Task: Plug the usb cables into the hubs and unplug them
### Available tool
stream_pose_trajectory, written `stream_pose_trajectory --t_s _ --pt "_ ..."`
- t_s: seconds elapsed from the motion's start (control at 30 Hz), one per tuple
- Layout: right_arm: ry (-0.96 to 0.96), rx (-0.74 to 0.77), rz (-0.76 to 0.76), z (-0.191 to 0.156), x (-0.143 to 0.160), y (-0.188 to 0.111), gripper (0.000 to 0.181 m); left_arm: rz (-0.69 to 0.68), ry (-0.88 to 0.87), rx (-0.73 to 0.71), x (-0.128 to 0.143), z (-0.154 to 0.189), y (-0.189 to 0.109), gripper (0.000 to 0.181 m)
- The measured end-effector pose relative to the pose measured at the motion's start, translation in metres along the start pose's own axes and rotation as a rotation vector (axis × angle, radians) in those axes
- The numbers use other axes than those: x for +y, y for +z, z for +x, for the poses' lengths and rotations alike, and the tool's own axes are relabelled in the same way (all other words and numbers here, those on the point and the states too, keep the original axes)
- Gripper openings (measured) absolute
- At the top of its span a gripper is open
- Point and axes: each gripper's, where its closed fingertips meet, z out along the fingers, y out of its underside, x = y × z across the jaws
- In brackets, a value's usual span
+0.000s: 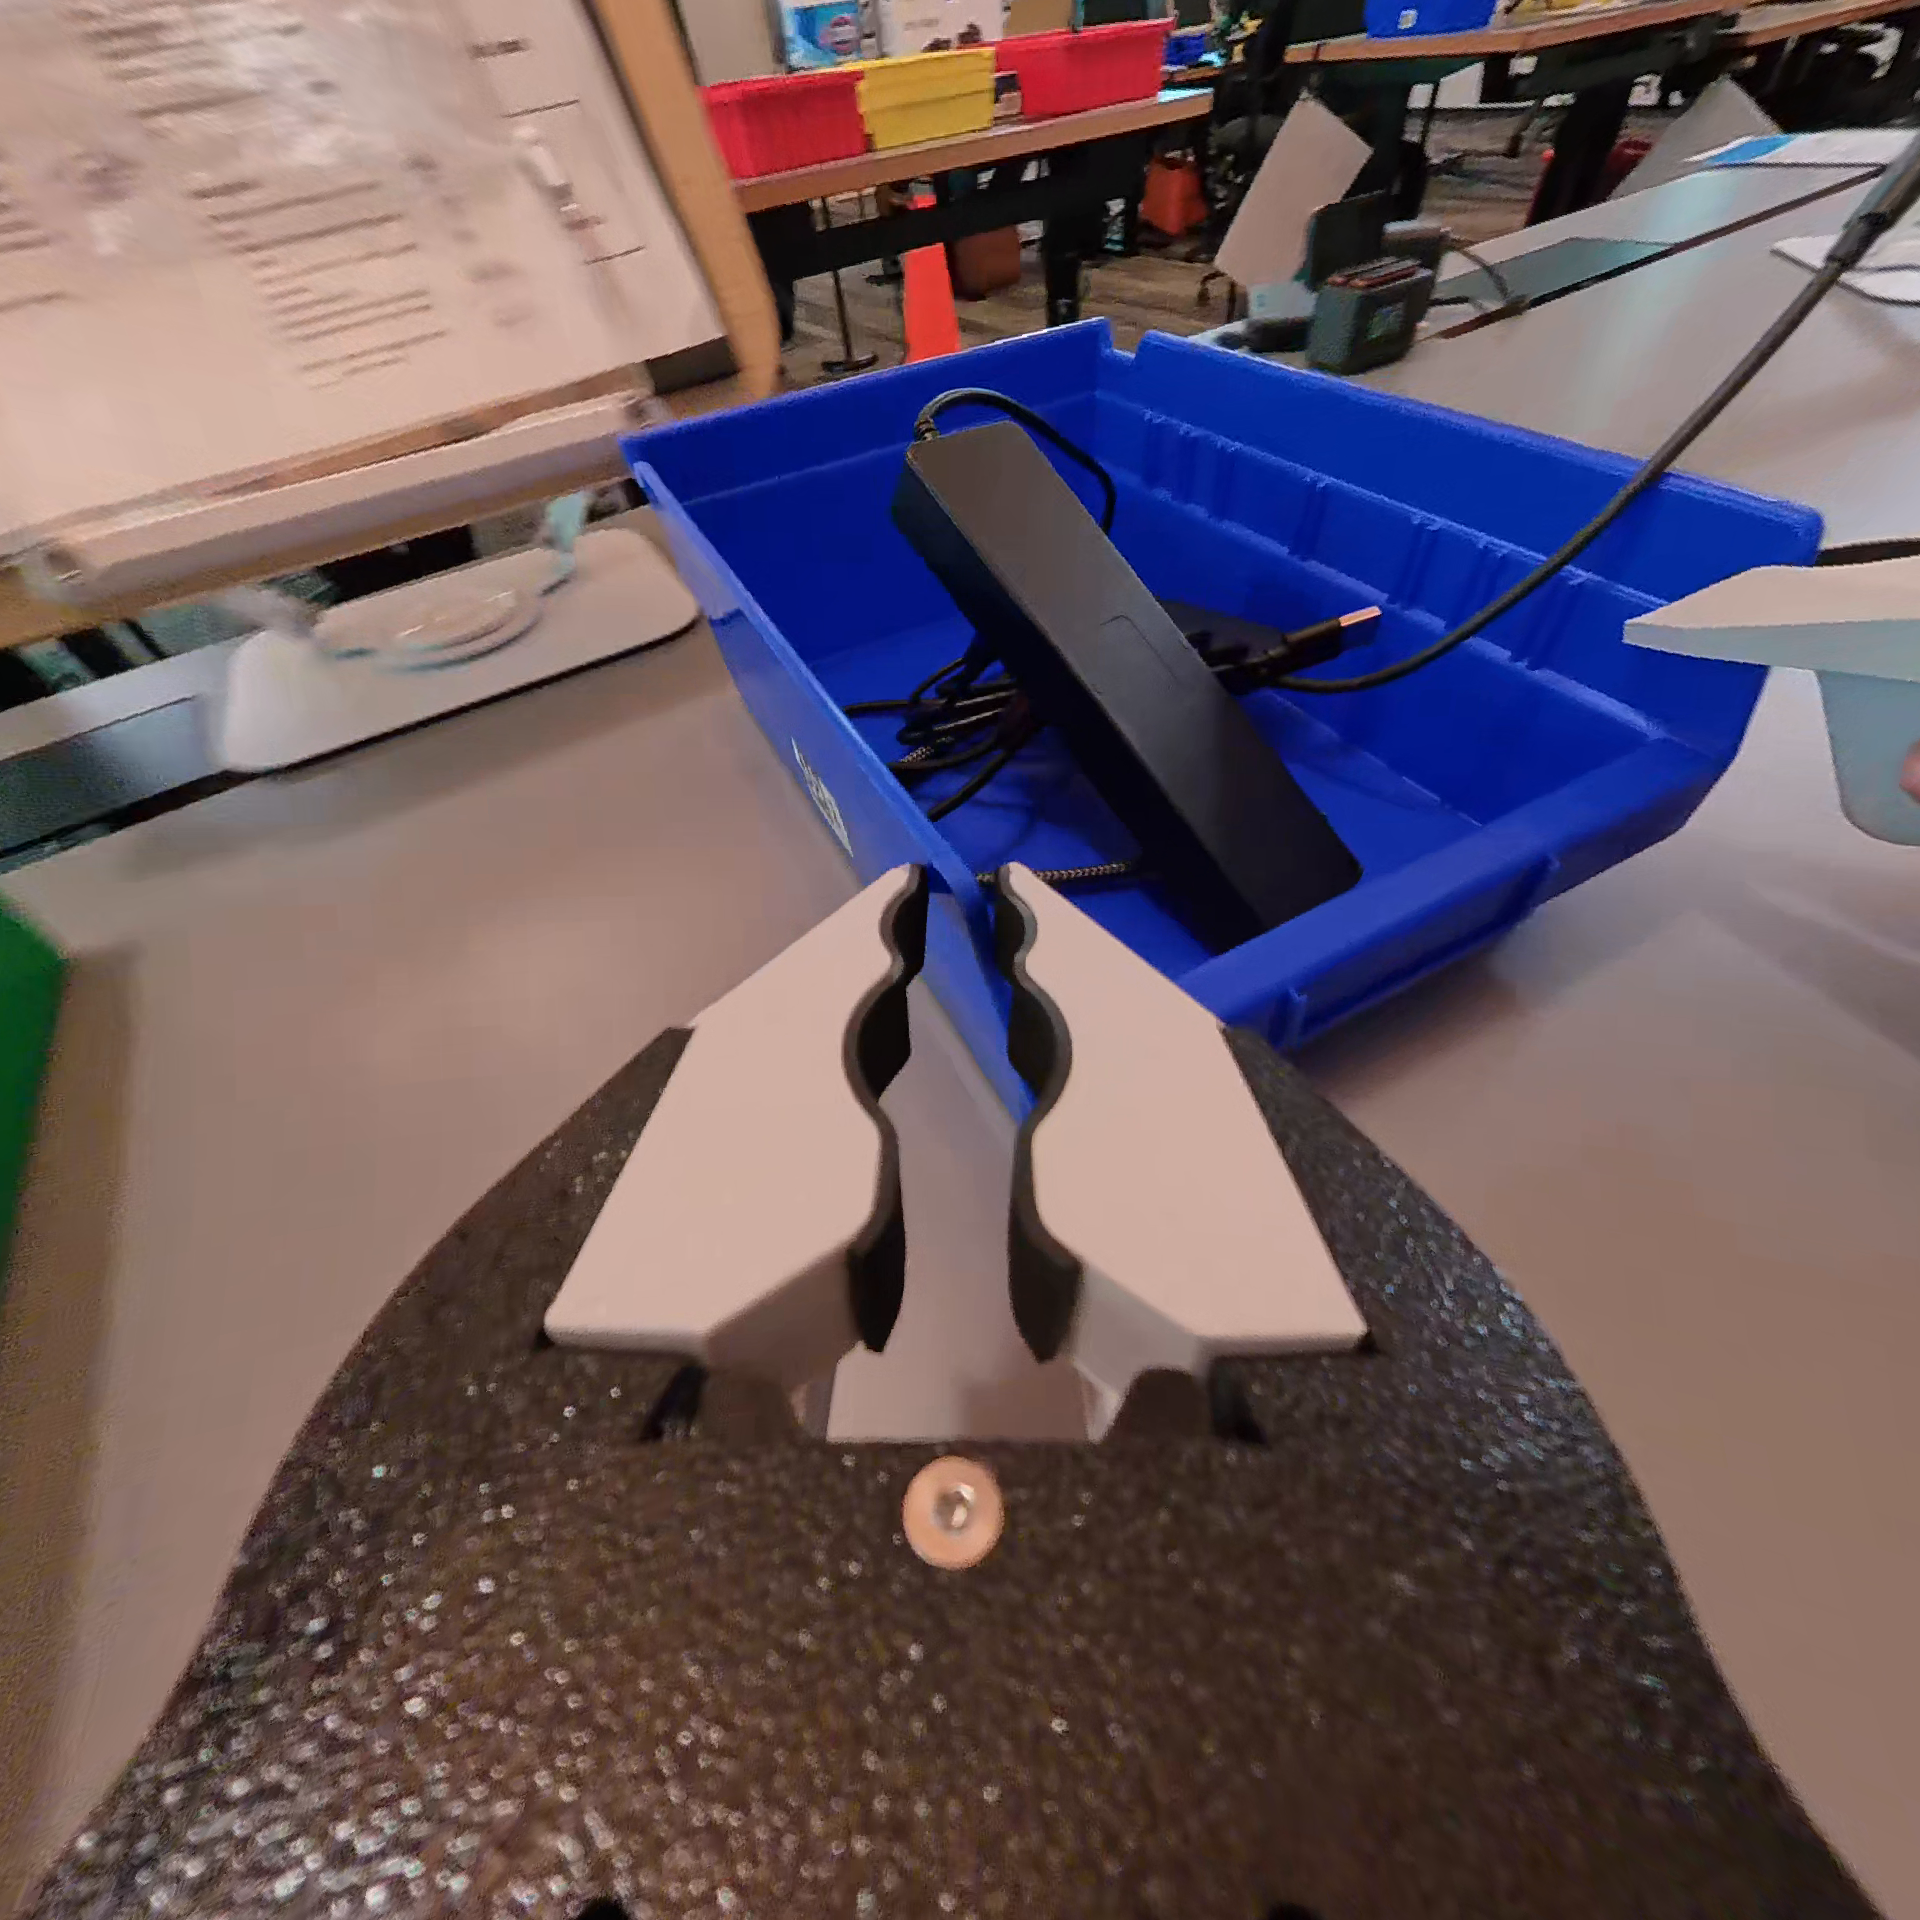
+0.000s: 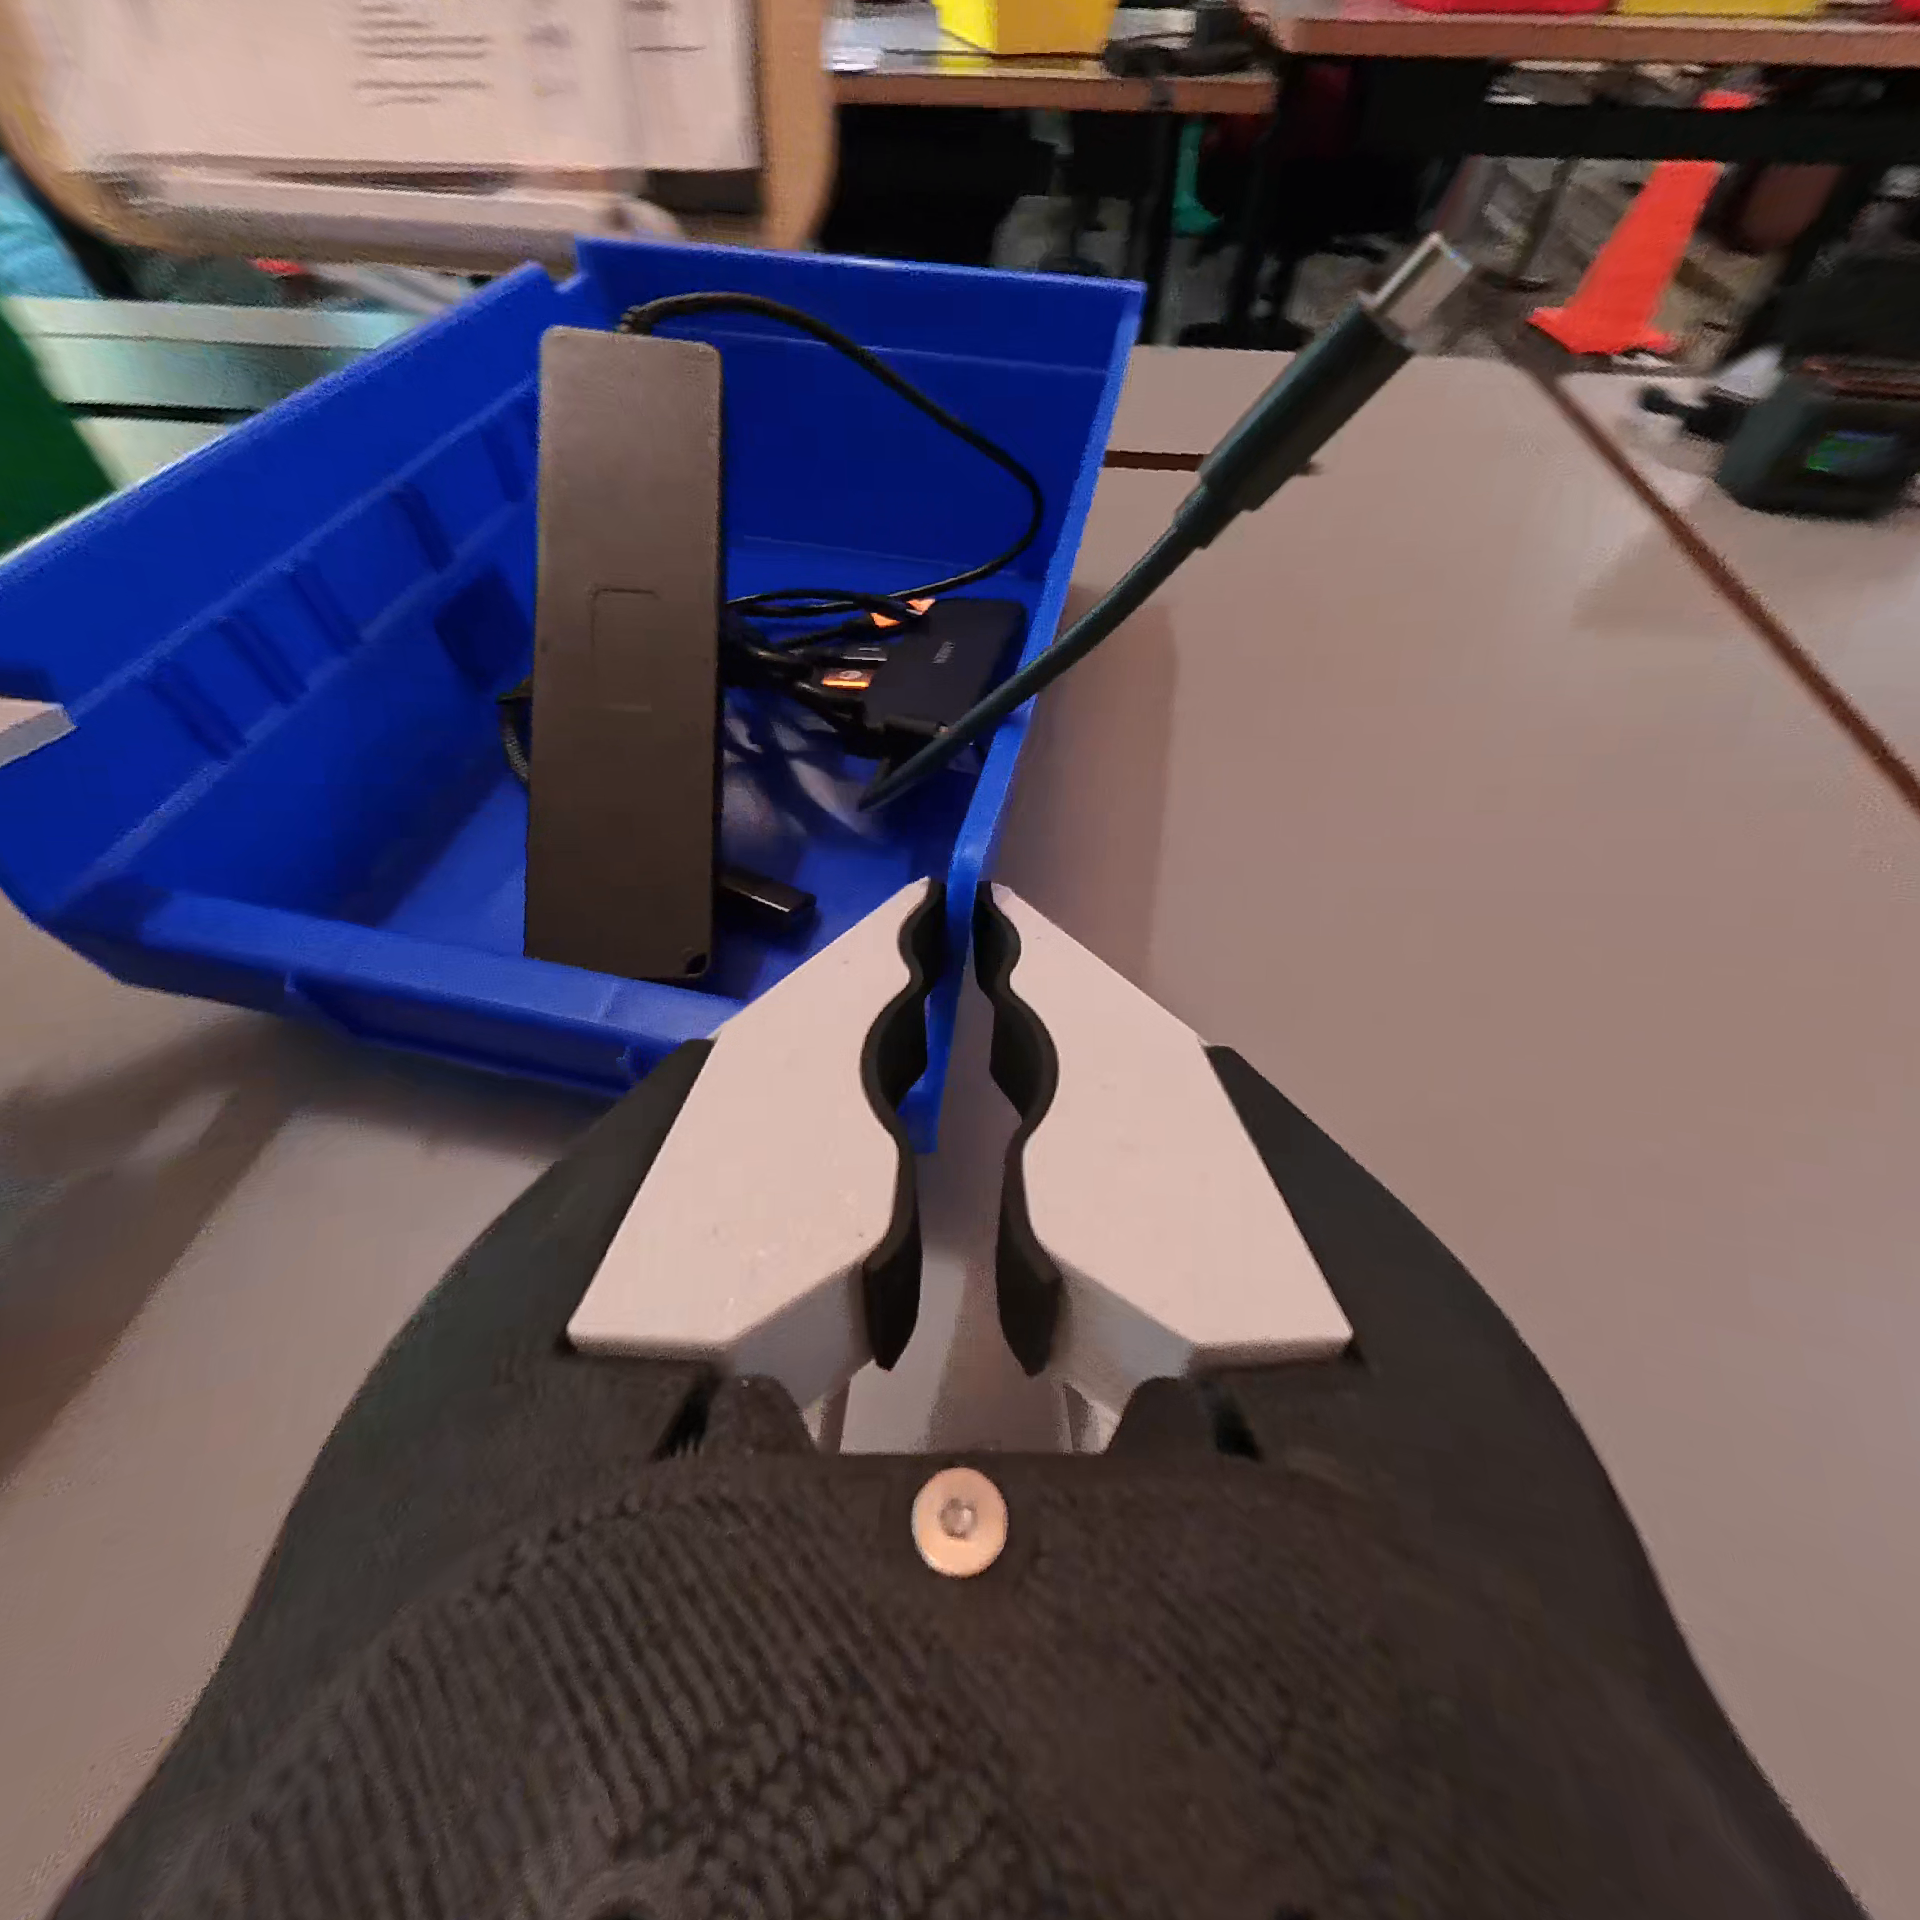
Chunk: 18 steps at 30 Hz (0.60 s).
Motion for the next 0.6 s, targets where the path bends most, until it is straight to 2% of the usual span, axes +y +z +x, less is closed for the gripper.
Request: stream_pose_trajectory --t_s 0.13,0.3,0.37,0.43,0.47,0.53,0.6 --pt "-0.046 -0.132 0.017 -0.077 0.0 -0.002 0.005 -0.015 -0.027 -0.095 0.018 -0.054 -0.05 0.008" --pt "-0.13 -0.197 0.028 -0.143 -0.006 0.011 0.006 -0.021 -0.064 -0.184 0.033 -0.107 -0.084 0.007" --pt "-0.131 -0.214 0.026 -0.158 -0.007 0.015 0.007 -0.013 -0.084 -0.166 0.035 -0.117 -0.09 0.008" --pt "-0.104 -0.222 0.036 -0.162 -0.007 0.013 0.008 -0.052 -0.089 -0.088 0.034 -0.118 -0.095 0.01" --pt "-0.072 -0.225 0.05 -0.162 -0.009 0.009 0.015 -0.034 -0.074 -0.065 0.026 -0.12 -0.103 0.014" --pt "-0.02 -0.202 0.098 -0.157 -0.016 -0.004 0.031 0.046 -0.009 -0.137 0.008 -0.147 -0.126 0.02" --pt "-0.012 -0.194 0.189 -0.16 -0.033 -0.02 0.036 0.098 -0.029 -0.277 -0.003 -0.196 -0.156 0.023"
